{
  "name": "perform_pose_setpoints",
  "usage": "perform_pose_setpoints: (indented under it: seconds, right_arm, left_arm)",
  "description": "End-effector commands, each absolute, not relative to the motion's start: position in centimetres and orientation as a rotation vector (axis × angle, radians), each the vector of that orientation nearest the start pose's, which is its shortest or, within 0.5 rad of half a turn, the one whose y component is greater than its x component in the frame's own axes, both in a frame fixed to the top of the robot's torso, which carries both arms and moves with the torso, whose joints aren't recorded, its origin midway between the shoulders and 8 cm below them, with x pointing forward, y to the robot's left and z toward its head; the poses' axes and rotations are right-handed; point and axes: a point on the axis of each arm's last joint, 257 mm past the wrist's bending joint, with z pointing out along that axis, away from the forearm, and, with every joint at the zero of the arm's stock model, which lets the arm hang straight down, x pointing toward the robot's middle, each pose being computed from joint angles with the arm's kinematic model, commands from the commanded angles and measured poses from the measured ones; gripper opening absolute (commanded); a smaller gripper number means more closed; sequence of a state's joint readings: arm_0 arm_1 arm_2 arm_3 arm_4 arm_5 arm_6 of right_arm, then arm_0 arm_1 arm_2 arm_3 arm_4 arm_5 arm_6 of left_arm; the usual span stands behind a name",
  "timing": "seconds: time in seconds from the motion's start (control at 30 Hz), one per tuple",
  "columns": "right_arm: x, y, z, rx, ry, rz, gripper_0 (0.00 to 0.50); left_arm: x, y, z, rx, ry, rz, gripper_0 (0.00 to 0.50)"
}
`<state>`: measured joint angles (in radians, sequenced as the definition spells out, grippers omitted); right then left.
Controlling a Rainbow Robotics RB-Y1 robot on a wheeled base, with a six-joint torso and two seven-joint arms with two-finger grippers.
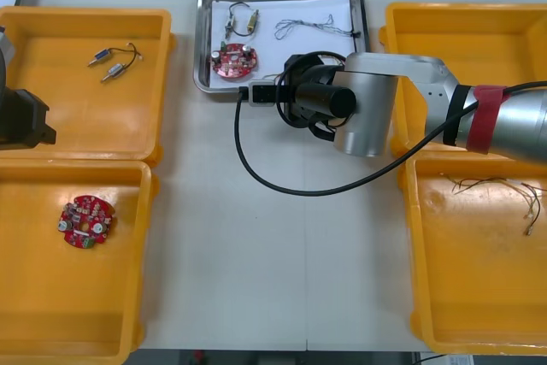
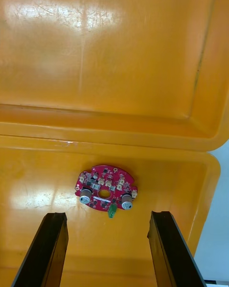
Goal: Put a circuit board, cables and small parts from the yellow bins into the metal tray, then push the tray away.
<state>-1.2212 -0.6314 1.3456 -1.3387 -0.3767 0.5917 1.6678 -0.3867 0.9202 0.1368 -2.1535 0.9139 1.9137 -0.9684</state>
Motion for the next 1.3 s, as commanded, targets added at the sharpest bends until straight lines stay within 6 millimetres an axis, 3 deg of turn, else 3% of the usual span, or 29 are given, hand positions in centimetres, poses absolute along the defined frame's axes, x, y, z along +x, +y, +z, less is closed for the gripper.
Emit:
perform_pose_setpoints:
  seconds: [0.03, 0.1, 0.33, 0.67, 0.93, 1.3]
  right_arm:
    - [62.7, 0.5, -15.0, -1.672, 1.253, -0.6, 0.467]
    - [62.5, 0.7, -14.8, -1.673, 1.255, -0.603, 0.5]
    - [61.3, 0.8, -13.8, -1.674, 1.275, -0.628, 0.5]
    - [56.9, 0.7, -12.8, -1.686, 1.419, -0.574, 0.5]
    - [52.3, -1.4, -11.8, -1.646, 1.692, -0.473, 0.5]
    - [48.0, -5.4, -9.4, -1.445, 2.042, -0.237, 0.5]
  left_arm:
    - [40.5, 35.9, -10.1, -0.092, 2.606, 0.092, 0.5]
    - [40.5, 35.9, -10.1, -0.092, 2.606, 0.092, 0.5]
    - [40.5, 35.9, -10.1, -0.092, 2.606, 0.092, 0.5]
    - [40.5, 35.9, -10.1, -0.092, 2.606, 0.092, 0.5]
    - [40.5, 35.9, -10.1, -0.092, 2.606, 0.092, 0.5]
    - [40.5, 35.9, -10.1, -0.092, 2.606, 0.092, 0.5]
